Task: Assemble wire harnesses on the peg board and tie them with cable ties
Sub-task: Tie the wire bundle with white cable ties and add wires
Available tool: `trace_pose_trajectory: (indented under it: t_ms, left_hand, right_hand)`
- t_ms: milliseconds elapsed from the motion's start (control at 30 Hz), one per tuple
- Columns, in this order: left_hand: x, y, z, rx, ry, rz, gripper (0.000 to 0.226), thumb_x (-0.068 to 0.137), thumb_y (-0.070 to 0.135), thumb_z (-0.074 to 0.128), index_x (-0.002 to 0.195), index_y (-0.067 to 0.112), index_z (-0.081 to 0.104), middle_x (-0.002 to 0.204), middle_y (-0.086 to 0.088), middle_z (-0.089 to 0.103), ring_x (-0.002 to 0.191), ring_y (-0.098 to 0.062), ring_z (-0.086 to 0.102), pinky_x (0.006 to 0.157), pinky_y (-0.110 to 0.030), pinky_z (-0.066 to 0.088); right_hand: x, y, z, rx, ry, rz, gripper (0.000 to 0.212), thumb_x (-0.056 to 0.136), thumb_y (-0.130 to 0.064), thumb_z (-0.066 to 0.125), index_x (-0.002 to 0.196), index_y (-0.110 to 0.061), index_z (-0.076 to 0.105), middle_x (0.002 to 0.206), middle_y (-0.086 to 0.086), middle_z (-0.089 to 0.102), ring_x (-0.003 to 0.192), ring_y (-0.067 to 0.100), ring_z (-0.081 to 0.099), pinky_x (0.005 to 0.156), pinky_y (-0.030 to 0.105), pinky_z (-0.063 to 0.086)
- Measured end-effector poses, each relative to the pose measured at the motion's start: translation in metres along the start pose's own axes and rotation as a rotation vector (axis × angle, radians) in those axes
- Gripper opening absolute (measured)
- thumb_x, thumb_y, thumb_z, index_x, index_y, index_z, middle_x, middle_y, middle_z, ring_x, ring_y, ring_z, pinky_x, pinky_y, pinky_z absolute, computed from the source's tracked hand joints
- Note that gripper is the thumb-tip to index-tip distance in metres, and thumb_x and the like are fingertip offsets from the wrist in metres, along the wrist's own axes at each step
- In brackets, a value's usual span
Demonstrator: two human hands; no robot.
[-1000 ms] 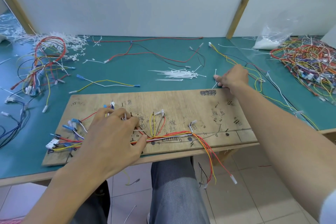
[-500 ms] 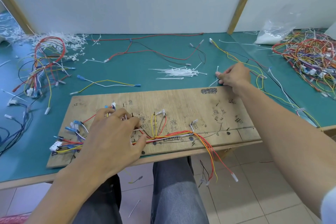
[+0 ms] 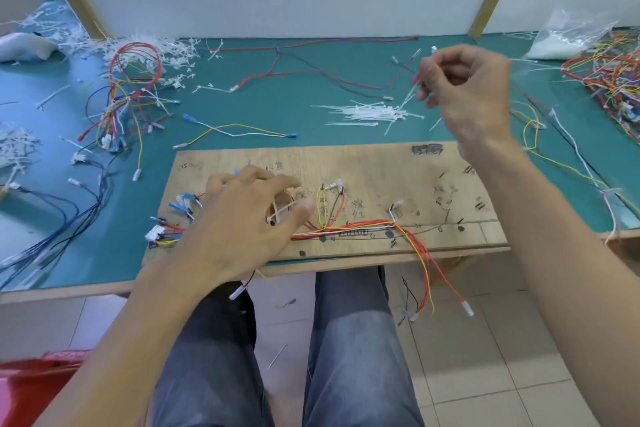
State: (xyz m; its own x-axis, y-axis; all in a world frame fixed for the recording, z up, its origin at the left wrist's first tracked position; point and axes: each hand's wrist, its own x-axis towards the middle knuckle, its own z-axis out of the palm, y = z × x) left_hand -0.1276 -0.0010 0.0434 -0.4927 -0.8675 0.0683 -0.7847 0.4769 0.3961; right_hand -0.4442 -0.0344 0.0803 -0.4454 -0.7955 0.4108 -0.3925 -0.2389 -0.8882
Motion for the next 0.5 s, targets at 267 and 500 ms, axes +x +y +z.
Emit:
trace_pose_trajectory:
  t_ms: [267,500]
  left_hand:
    - [-0.021,0.028,-0.012,-0.346,0.242,0.026,0.012,0.091,0.054,0.074,0.093,0.042,0.075,0.108,0.018,0.062,0.115,-0.013,0.054,0.106,-0.056,0.04]
    - [-0.031,0.033,-0.002,-0.574,0.233,-0.113,0.008,0.09,0.042,0.079,0.088,0.036,0.085,0.095,0.01,0.067,0.109,-0.009,0.058,0.096,-0.042,0.047]
  right_hand:
    - [-0.1,-0.064,0.062,0.211,-0.355,-0.119,0.013,0.094,-0.019,0.078,0.09,-0.013,0.068,0.078,0.007,0.076,0.055,0.023,0.062,0.054,0.04,0.051]
    - [-0.129,-0.049,0.053,0.385,-0.426,0.091,0.018,0.094,-0.014,0.077,0.109,-0.005,0.074,0.086,0.007,0.078,0.064,0.019,0.065,0.063,0.03,0.052]
